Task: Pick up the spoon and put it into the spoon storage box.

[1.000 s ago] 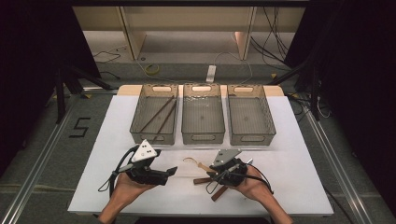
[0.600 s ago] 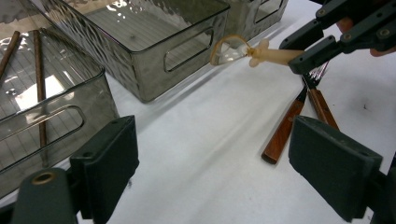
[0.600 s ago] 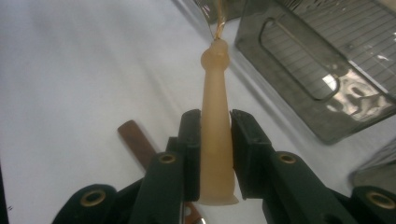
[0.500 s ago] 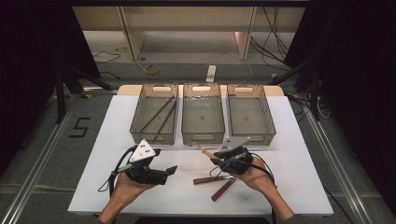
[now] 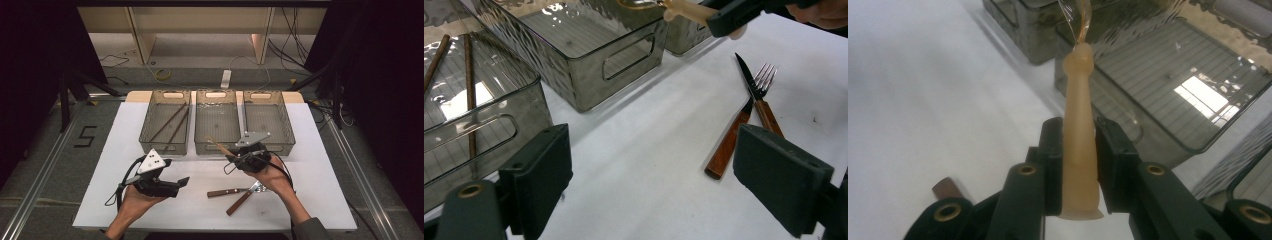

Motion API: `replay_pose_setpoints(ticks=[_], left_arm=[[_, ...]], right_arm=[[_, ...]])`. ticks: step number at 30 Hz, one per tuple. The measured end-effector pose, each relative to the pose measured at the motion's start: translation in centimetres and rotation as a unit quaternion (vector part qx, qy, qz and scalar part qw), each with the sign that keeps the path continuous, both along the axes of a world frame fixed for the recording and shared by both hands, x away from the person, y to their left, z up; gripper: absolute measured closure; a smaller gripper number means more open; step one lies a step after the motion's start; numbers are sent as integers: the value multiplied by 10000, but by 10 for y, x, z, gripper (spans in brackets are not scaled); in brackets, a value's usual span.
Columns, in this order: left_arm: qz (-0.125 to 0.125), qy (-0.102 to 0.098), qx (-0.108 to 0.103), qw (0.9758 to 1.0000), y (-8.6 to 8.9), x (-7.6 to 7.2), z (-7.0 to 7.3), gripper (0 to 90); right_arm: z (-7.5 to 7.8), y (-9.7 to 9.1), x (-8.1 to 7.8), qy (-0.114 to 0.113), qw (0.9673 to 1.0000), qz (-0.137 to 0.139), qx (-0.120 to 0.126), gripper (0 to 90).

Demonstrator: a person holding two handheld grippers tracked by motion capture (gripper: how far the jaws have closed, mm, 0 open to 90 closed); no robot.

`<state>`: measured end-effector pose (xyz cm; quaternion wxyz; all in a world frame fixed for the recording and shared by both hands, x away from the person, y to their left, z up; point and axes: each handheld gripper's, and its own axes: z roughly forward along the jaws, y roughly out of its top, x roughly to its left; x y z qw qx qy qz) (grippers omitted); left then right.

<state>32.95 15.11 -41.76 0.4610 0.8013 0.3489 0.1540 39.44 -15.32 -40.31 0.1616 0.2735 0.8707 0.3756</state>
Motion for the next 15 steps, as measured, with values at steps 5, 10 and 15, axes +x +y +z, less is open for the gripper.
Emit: replay_pose_setpoints(ticks=[5, 10, 15], left_arm=[[2, -15, -67, 10000, 0, 0, 1, 154], [-14, -85, -126, 9999, 1, -1, 2, 154], [-9, -160, -183, 9997, 2, -2, 3, 154]], right_arm=[[6, 4, 15, 0, 9999, -128, 84, 750], [13, 9, 31, -6, 9995, -283, 145, 749], [17, 13, 46, 41, 9988, -450, 175, 750]])
